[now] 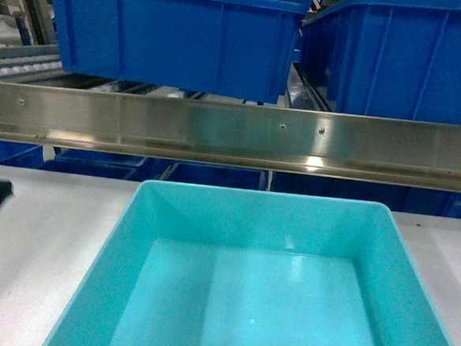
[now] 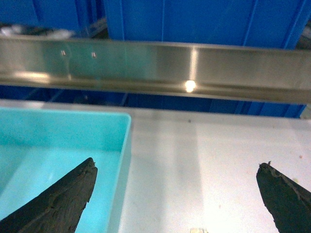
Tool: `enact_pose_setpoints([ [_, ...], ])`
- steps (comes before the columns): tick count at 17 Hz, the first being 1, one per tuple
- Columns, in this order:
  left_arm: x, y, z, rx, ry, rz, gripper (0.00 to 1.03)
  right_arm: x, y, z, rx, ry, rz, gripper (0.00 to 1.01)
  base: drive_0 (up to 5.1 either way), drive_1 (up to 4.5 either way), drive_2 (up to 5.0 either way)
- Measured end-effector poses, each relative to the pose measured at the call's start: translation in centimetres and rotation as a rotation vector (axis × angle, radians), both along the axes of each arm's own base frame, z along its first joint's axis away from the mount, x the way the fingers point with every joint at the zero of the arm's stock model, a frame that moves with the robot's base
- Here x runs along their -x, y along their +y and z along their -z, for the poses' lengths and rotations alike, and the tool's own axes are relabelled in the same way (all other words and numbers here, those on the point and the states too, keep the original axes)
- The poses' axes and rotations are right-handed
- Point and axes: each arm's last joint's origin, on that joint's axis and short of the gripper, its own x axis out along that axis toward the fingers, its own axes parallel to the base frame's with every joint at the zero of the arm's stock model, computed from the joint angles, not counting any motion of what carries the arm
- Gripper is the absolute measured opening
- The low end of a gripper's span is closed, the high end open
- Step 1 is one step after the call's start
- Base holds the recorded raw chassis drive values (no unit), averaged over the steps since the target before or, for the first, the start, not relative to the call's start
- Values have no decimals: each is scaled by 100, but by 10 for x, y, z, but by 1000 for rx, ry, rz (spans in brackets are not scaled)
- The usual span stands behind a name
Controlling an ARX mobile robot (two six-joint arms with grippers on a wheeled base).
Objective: Organize blue bins on left shelf correctly
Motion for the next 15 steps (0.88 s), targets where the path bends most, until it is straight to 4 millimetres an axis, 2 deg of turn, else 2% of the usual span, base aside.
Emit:
enact_pose_setpoints([
  [2, -11, -17, 14, -9, 122, 29, 98, -17, 0, 17, 15, 144, 9, 98, 0, 0, 0],
  [5, -17, -33, 17, -15, 145, 48, 98, -35, 0, 26, 11, 242, -1, 98, 0, 0, 0],
  [7, -20, -36, 28, -17, 186, 43, 98, -41, 7, 30, 15, 317, -47, 98, 0, 0, 0],
  [11, -28, -32, 52, -18, 255, -6, 98, -51, 35, 31, 69, 383, -157, 98, 0, 0, 0],
  [13, -36, -34, 56, -19, 268, 8, 98, -56, 45, 36, 125, 414, -192, 98, 0, 0, 0],
  [15, -37, -35, 55, -21, 269, 13, 98, -56, 47, 38, 150, 422, -206, 98, 0, 0, 0],
])
